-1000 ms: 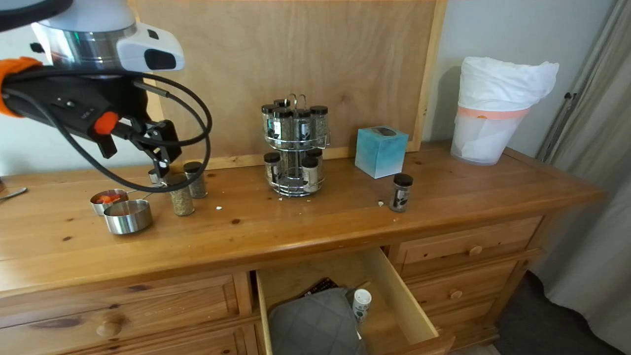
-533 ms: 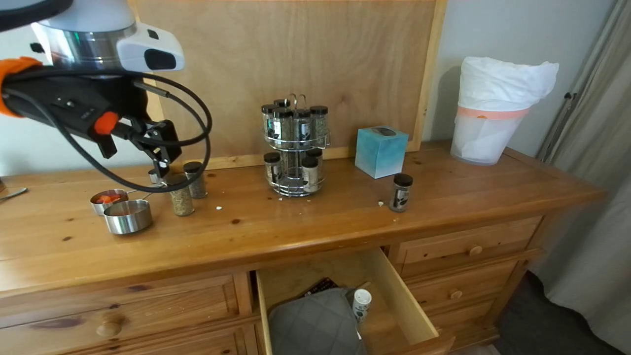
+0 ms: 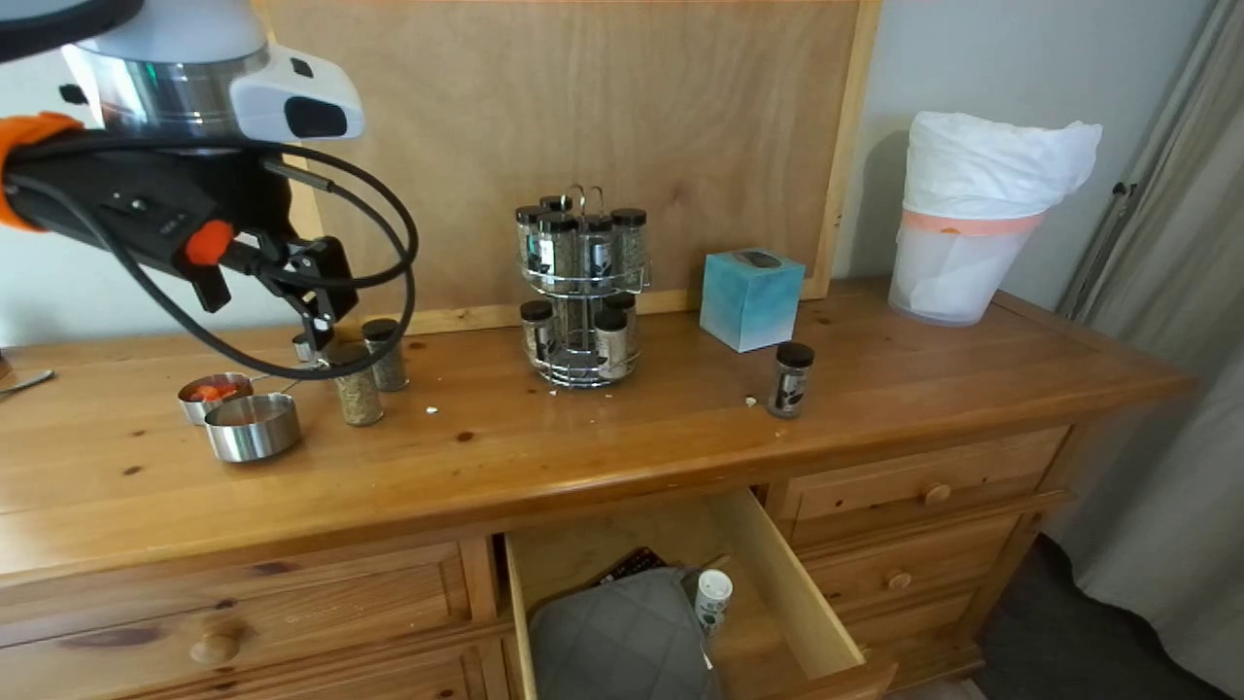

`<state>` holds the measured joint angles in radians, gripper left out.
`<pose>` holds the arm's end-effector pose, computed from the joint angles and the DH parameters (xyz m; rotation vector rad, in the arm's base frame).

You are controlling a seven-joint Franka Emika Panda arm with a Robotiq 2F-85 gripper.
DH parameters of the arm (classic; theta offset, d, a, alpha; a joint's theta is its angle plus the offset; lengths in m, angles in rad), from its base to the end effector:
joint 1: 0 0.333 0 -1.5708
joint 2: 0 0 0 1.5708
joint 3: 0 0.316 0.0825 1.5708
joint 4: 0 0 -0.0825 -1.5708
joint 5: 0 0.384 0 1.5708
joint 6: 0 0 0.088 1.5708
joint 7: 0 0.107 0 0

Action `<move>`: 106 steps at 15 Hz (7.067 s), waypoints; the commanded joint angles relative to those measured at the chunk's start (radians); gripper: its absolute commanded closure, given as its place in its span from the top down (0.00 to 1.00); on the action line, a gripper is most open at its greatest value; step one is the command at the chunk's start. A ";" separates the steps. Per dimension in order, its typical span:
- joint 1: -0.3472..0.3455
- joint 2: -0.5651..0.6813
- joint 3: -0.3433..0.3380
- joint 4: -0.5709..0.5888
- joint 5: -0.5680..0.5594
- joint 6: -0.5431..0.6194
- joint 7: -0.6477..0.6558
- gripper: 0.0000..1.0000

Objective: Put the spice bottle onto the spice rack

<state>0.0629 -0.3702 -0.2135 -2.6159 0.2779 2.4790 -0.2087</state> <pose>0.4200 -0.0635 0.3945 -2.8813 0.1985 -0.3786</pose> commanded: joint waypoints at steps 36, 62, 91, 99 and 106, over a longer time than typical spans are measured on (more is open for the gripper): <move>-0.007 0.522 0.173 0.213 -0.502 0.401 0.957 1.00; 0.202 0.655 -0.018 0.311 -1.037 0.408 1.482 1.00; 0.394 0.712 -0.229 0.356 -1.552 0.446 2.043 0.35; 0.414 0.600 -0.300 0.319 -1.759 0.361 2.225 0.23; 0.406 0.472 -0.375 0.295 -2.072 0.206 2.427 0.23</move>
<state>0.4592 0.1733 -0.5656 -2.2917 -1.6253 2.7473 2.0922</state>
